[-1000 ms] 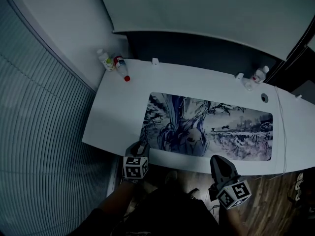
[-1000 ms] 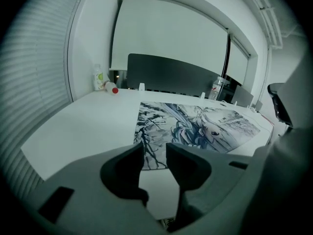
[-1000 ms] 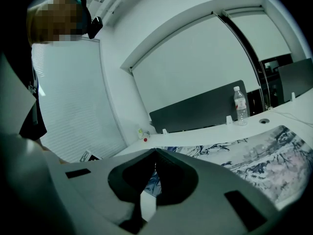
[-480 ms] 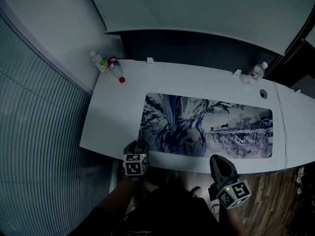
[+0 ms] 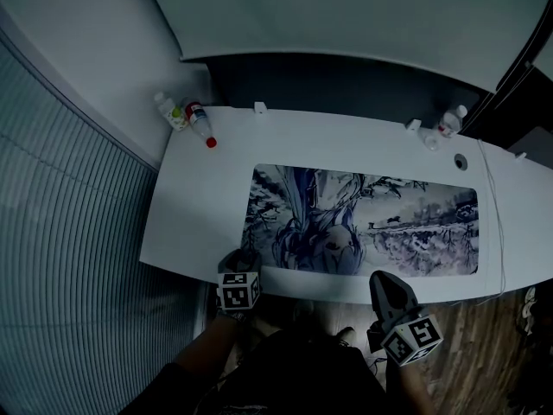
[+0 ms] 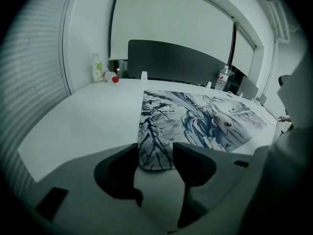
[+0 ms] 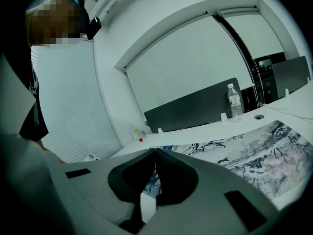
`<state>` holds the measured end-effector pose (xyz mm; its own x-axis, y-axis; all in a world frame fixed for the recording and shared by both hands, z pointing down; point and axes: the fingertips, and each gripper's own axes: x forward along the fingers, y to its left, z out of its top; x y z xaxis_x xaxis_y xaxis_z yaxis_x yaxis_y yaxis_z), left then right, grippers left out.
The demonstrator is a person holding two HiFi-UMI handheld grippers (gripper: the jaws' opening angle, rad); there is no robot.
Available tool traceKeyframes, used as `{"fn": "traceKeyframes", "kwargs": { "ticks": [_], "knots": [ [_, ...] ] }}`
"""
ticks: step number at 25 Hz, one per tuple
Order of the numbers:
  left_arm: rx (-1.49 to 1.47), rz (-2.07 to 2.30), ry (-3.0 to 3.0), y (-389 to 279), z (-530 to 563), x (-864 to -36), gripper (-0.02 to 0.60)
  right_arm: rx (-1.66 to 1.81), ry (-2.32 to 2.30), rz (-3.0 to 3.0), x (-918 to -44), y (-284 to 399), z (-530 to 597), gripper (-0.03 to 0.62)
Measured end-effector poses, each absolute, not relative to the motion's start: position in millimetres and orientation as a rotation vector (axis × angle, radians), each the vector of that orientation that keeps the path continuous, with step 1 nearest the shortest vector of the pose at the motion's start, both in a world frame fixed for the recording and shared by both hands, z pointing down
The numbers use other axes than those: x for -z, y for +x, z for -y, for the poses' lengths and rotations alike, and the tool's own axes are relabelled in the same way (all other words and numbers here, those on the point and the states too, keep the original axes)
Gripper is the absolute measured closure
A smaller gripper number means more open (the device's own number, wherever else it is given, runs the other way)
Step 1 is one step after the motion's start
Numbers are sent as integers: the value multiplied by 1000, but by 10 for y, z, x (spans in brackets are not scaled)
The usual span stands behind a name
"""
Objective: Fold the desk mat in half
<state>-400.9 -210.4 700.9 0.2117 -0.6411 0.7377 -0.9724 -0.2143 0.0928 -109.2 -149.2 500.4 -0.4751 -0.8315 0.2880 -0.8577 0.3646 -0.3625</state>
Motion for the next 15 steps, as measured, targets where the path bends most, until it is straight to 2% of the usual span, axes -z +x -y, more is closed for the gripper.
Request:
{"fn": "traceKeyframes", "kwargs": {
  "ticks": [8,15],
  "knots": [
    [-761,1451,1941,-3901,2095,-6973,468,-774,1624,2581,-4919,-1107,1471,574],
    [-692,1425,1972,-3829,2104,-6858,526,-745,1625,2536,-4988,-1044,1405,574]
  ]
}}
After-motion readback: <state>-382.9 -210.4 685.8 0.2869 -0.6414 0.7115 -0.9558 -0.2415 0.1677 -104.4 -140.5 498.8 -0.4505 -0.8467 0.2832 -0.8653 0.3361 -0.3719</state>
